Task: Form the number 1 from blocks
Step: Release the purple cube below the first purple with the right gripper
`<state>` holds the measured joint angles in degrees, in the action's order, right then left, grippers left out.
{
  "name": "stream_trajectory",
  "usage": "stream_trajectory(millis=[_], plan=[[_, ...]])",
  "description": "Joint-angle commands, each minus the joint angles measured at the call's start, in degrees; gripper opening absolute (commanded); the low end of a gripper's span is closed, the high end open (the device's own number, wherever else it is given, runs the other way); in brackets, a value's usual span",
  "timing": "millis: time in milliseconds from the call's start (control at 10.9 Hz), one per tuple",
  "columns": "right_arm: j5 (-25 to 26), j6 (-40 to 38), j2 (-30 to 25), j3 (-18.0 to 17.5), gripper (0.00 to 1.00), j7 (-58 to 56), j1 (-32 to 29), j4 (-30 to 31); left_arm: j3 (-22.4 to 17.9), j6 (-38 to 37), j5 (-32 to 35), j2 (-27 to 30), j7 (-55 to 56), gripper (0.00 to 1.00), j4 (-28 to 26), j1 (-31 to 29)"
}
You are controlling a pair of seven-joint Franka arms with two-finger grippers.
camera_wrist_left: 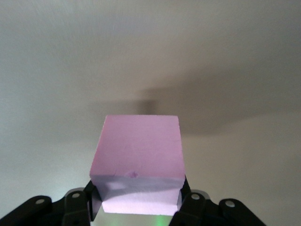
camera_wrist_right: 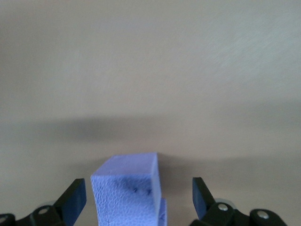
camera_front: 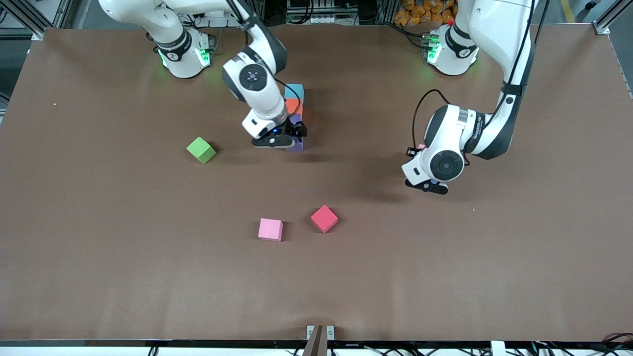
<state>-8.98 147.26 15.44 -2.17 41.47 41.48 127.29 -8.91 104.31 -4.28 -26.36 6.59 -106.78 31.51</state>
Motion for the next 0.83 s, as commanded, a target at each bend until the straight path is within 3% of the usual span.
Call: stream_trajectory(millis=[0,368,645,737], plan=[[-0.08,-4.86,-5.05,-0.65,1.00,-0.42,-6.38,1.12,1.61,-4.90,-4.75,-6.67,4.47,0.00,11.73,0.92],[-0.08,-13.46,-12.78,-0.56,1.00,-14.37,-17.72,0.34,2.41,-7.81,-11.70,-14.66,16.32,0.00,25.01,5.82],[0.27,-29.16,-13.95,-0.03,1.00,-18.44,-23.61,-10.95,2.49,-5.80,-14.26,-19.68,23.27,0.00,33.19,10.14],[1.49,-33.57,-13.51,-0.12,1.00,-18.61,-25.81,-15.27,2.76,-3.00,-14.53,-20.39,24.95,0.00,33.56,11.71]])
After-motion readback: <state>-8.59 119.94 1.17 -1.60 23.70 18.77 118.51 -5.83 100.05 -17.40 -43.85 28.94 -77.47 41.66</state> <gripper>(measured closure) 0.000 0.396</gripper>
